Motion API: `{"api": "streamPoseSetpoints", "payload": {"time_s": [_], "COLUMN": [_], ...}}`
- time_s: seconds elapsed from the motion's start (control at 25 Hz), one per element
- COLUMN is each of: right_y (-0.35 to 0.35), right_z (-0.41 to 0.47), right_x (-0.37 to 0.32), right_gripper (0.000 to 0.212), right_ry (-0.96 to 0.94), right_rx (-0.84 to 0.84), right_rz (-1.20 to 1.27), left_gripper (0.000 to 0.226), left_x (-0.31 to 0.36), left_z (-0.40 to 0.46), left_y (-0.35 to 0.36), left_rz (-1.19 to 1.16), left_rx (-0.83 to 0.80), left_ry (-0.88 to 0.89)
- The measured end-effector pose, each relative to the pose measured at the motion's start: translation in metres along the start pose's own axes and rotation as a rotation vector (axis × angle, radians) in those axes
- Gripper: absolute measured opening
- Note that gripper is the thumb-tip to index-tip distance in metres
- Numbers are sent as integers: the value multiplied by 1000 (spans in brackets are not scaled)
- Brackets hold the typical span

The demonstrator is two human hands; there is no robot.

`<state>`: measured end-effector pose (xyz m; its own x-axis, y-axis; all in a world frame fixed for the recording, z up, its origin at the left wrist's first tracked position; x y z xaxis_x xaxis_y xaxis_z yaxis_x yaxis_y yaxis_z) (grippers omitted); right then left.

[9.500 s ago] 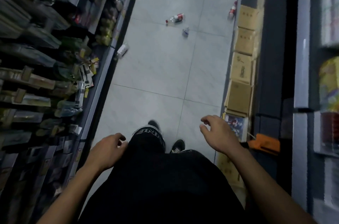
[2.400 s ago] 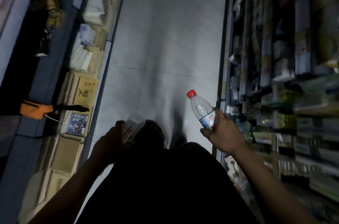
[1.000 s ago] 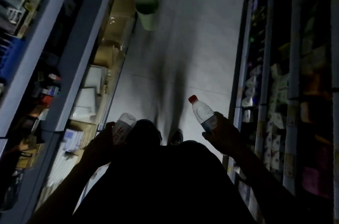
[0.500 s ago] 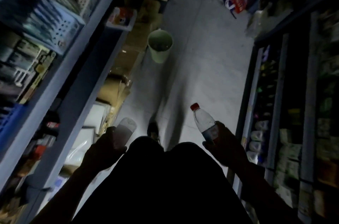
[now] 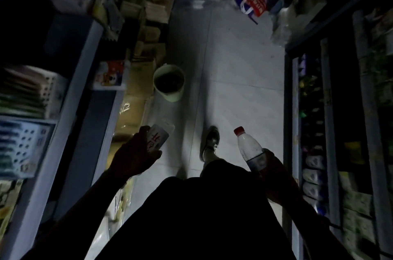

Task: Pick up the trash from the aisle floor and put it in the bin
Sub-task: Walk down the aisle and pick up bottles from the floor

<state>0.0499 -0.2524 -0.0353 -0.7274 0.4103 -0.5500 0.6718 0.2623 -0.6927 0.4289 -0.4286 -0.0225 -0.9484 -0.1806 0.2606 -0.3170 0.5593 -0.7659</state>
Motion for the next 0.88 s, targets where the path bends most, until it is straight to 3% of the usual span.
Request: {"api": "streamPoseSetpoints", "payload": {"time_s": [0.2,0.44,0.68,0.8,0.88], "right_y": [-71,-117,-76,-33,-5], "right_z": [128,277,416,475,513], "right_x": [-16,-94,-165,-195,-208], "right_gripper": [81,90,115,110,97], "right_ry": [-54,-102,-8,45,71], "right_rx": [-16,-137,-345,-388,-391], "right_rz": [8,-10,125,152,125], "left_gripper": [79,89,80,70,67], "left_x": [52,49,62,69,72], "left_z": [71,139,266,333,374], "left_y": [-36,-70,-99,-95,-82], "left_rz": [-33,-280,-766,-817,-817], "left_rx": [-56,-31,-234,-215,-208], "left_ry": [-98,-363,-558,-630,-674]}}
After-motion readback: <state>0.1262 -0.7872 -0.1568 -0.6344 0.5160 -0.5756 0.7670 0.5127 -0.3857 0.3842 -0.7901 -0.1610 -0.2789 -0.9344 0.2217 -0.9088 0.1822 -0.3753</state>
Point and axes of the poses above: each hand's wrist, its own z-axis towards the middle knuckle, its own y-axis out of the palm, x = y × z, the point moved 4 cm from there along z, towards the middle knuckle, and after that the axes turned 14 degrees about -y, right-handed, at the moved point
